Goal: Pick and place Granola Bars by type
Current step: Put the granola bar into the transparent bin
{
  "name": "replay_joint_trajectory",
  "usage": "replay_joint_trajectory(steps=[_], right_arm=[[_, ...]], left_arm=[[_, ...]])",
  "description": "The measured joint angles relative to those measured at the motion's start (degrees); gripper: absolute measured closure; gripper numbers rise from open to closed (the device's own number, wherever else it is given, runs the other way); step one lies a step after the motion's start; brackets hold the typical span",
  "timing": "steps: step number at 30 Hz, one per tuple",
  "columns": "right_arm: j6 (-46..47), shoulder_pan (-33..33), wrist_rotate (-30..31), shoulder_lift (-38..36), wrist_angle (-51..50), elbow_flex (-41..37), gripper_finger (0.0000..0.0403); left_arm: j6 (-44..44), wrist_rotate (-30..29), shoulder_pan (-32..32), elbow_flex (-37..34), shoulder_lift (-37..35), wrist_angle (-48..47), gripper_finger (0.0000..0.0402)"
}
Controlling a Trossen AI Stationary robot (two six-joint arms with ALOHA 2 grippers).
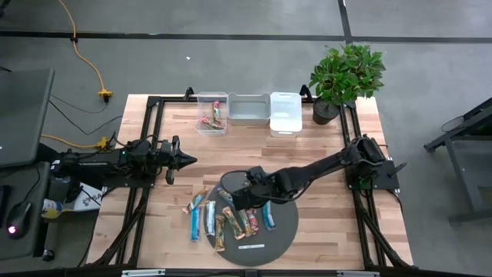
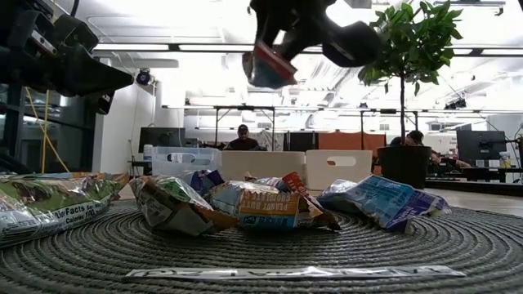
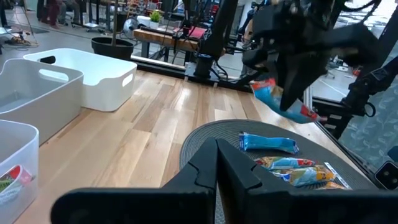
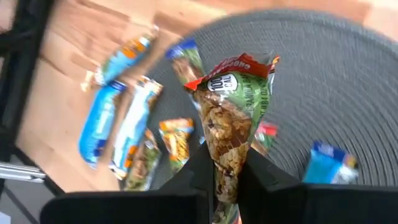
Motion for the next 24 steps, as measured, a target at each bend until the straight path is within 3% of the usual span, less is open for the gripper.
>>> replay_joint_trajectory(steps=[17,24], right_arm=[[-17.1,-6.2,1.0,-4.8,0.9,0.0,0.037],[-26.9,-10.1,-1.6,-5.5,7.5,0.0,0.0366]], left_arm=[[0.0,0.0,0.0,0.0,0.0,0.0,0.0401],[0.0,0.0,0.0,0.0,0.0,0.0,0.0401]])
